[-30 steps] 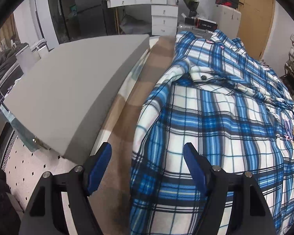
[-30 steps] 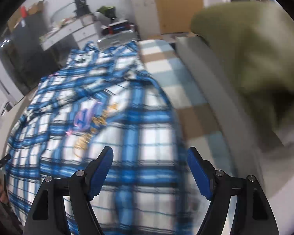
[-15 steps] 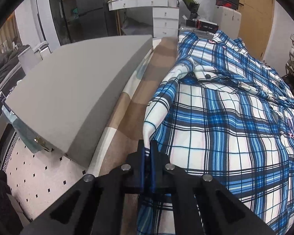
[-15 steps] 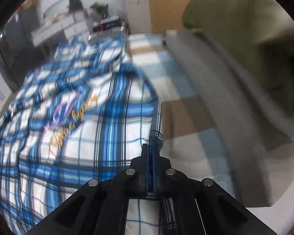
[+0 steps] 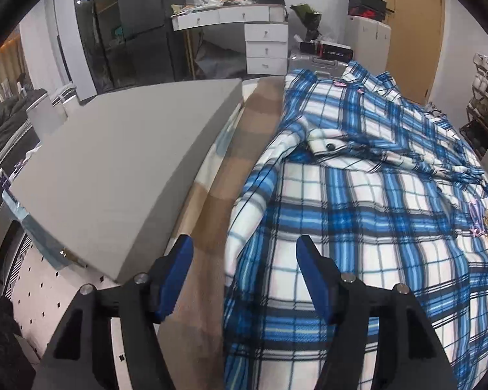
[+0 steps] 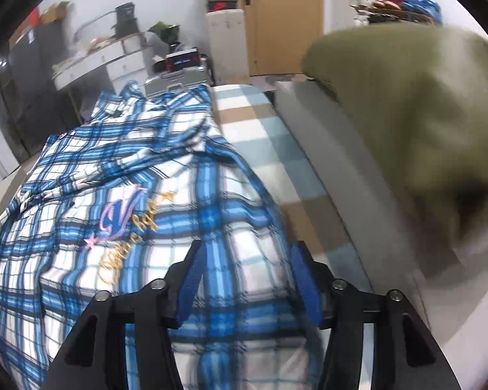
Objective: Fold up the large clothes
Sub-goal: 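Close the left gripper on the folded side edge while the right gripper grasps the opposite edge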
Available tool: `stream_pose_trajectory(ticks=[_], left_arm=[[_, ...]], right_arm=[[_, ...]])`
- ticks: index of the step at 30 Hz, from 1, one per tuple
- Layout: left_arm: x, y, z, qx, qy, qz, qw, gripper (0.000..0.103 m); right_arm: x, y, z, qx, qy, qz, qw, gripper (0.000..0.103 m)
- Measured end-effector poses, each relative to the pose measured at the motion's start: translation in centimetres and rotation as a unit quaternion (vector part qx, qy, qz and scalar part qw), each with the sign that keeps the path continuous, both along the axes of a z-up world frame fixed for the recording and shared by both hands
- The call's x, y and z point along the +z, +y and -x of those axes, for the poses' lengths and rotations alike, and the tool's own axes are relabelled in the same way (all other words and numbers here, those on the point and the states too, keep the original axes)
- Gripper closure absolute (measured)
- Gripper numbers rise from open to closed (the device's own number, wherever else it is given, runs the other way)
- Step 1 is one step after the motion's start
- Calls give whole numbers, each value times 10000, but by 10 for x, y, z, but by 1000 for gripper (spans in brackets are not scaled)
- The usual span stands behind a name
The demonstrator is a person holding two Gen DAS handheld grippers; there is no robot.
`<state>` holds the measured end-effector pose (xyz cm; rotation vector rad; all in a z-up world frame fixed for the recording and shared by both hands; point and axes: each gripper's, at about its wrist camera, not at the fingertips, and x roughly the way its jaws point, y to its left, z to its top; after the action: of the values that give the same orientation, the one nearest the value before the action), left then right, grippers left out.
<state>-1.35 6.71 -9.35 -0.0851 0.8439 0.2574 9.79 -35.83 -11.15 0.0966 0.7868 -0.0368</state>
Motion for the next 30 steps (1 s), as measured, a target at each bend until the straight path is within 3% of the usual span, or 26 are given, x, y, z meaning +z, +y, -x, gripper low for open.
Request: stream_pose_trajectory(ticks=[8,17,21,22,23,24,25,27,30], left_arm=[[11,-10,-47,-245,-10,47,9997,42],[-31,5,-113,210,764,-107,9968,41],[-35,6,-116,245,645,-167,9975,41],[-35,8,-115,279,591,-152,9977,42],[-35,10,-115,288,526,-130,9981,61],[-35,11,-114,241,429,-67,9988,98],[-35,12,-114,204,433,-25,9989,103],[-33,11,-110,178,355,-56,9992,103],[-29,8,-102,132,252,-103,9995,103]], right_arm=[[17,50,-61,398,-50,184,9990,39],[-14,34,-132,50,544,271,9981,38],[-25,27,-140,-38,643,434,9970,38],[-28,23,-142,-64,675,297,9973,38],[-30,20,-144,-139,694,232,9972,38],[-32,17,-147,-186,715,226,9970,41],[-35,16,-149,-188,675,182,9974,47],[-34,16,-149,-134,523,247,9982,101],[-31,17,-147,-49,472,239,9986,101]])
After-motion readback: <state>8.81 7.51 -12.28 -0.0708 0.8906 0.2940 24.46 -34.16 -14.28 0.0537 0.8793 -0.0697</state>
